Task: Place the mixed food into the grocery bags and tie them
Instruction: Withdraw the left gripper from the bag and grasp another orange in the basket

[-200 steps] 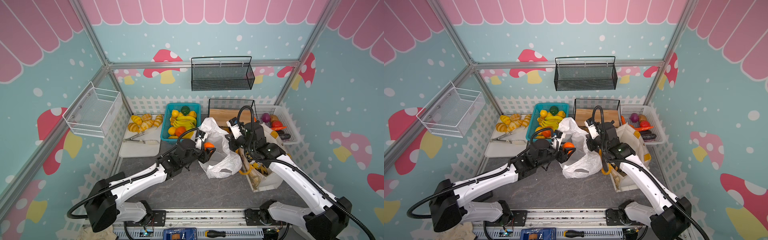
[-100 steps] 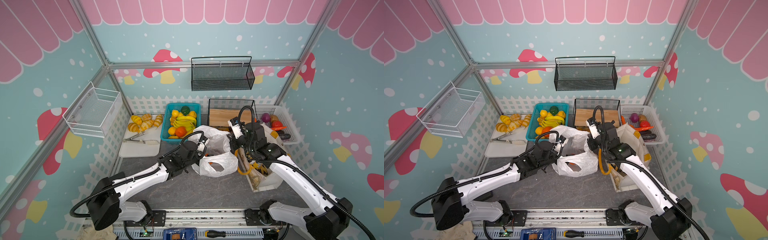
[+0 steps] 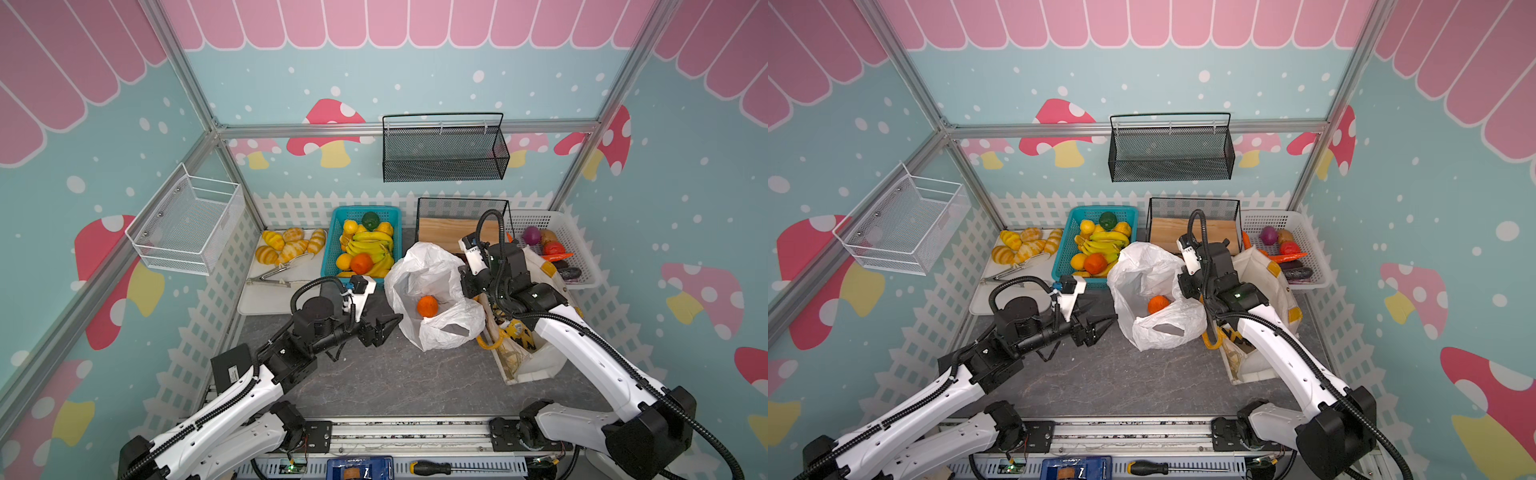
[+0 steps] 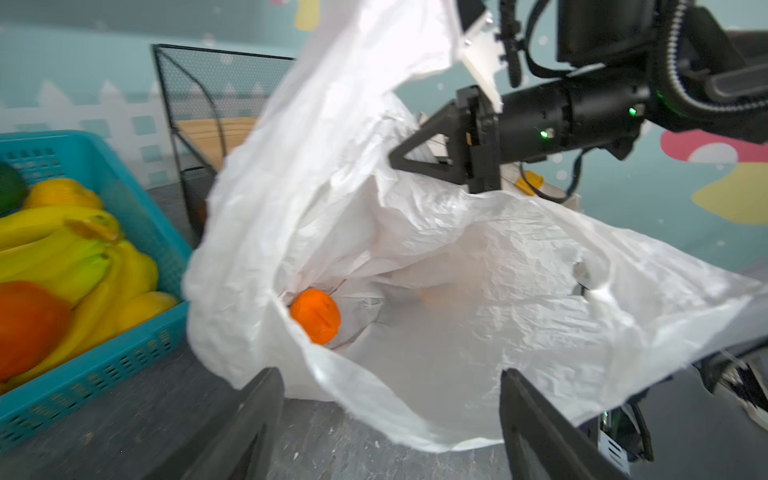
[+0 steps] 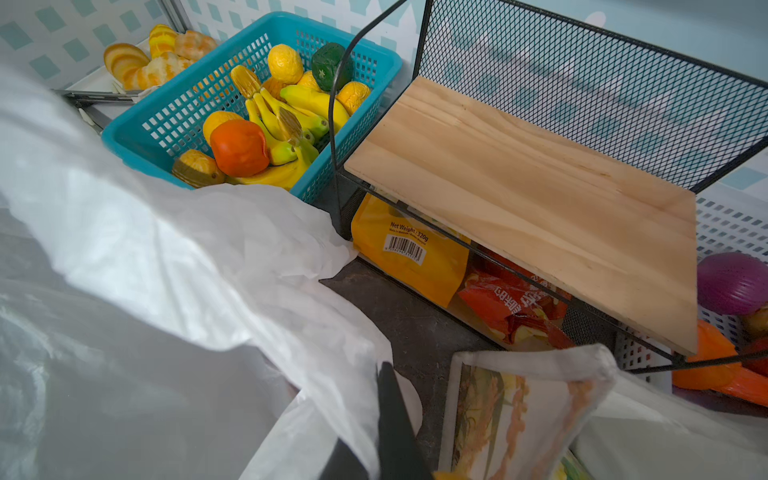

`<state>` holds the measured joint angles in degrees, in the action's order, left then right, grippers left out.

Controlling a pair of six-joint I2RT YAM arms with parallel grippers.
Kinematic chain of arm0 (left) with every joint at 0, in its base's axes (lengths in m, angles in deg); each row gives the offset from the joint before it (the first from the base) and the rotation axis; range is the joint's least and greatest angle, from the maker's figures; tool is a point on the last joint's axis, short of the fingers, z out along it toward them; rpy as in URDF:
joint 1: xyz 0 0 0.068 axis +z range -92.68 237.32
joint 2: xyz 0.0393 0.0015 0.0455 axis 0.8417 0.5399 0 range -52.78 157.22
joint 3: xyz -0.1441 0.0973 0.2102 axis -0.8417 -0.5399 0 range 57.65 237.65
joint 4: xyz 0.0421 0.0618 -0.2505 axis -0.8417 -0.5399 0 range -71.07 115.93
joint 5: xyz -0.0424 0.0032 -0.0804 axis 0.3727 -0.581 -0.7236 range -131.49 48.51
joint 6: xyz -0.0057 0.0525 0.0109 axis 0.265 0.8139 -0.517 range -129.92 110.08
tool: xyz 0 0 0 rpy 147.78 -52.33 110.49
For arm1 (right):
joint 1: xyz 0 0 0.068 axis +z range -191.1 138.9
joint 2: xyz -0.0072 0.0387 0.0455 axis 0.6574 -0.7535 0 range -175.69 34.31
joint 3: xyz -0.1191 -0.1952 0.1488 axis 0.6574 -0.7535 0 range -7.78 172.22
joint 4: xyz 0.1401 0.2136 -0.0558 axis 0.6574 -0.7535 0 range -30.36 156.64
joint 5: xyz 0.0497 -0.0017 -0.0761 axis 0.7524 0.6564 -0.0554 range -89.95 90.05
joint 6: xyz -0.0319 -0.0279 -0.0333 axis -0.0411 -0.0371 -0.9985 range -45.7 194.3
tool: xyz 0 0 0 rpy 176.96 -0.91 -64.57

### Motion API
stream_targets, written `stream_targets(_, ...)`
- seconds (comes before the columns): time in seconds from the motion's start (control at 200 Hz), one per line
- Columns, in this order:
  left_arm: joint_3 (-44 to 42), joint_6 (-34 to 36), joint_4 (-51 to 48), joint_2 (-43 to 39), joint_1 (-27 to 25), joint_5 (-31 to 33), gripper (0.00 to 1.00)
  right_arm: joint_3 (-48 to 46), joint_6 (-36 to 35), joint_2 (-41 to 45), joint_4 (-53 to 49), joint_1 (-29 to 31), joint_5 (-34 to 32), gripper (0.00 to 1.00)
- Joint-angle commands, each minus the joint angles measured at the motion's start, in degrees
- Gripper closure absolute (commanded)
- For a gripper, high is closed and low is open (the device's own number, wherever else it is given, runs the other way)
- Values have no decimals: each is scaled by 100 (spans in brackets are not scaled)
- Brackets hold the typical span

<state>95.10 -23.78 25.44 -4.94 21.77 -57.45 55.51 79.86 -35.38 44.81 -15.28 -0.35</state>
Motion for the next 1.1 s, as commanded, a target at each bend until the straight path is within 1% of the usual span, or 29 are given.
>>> stream_targets(0.0, 28, -1106, 305, 146, 786, 857, 17, 43, -126, -27, -15, -56, -4, 100)
stream_targets(0.035, 237, -1315, 29, 415, 1094, 1174, 16, 43, -139, -25, -7, -69, 9, 100)
stream_targets(0.05, 340, -1368, -85, 562, 1169, 1241, 16, 39, -135, -27, -6, -71, 19, 100)
stream_targets(0.065, 447, -1388, -188, 714, 1379, 1266, 16, 35, -137, -21, 2, -77, 34, 100)
stream_targets(0.115, 805, -1261, -376, 1347, 1700, 1125, 16, 30, -148, -35, 18, -78, 65, 100)
stream_targets(0.19, 1423, -964, -697, 2352, 1952, 947, 15, 26, -146, -40, 25, -85, 105, 100)
stream_targets(0.28, 2042, -661, -920, 3374, 2124, 857, 14, 26, -174, -22, 21, -85, 113, 100)
stream_targets(0.385, 2716, -188, -1016, 4337, 2158, 1027, 12, 21, -186, -7, 28, -99, 120, 100)
stream_targets(0.52, 3813, 279, -1819, 5563, 2167, 1358, 11, 8, -192, -10, 25, -108, 150, 100)
stream_targets(0.575, 4124, 371, -2020, 5959, 2167, 1369, 11, 0, -187, -6, 29, -113, 146, 100)
stream_targets(0.745, 4648, 464, -2192, 6734, 2164, 1160, 12, -9, -201, -30, 76, -131, 176, 100)
stream_targets(0.856, 4912, 444, -2193, 7096, 2158, 1013, 15, 23, -188, -129, 99, -130, 270, 100)
stream_targets(0.931, 5038, 437, -2185, 7238, 2158, 1023, 22, 43, -192, -159, 99, -130, 314, 100)
stream_targets(0.986, 5081, 435, -2176, 7271, 2160, 1042, 28, 28, -183, -159, 123, -130, 326, 100)
stream_targets(1.096, 5026, 421, -2060, 7119, 2158, 1069, 41, 0, -170, -161, 129, -130, 340, 100)
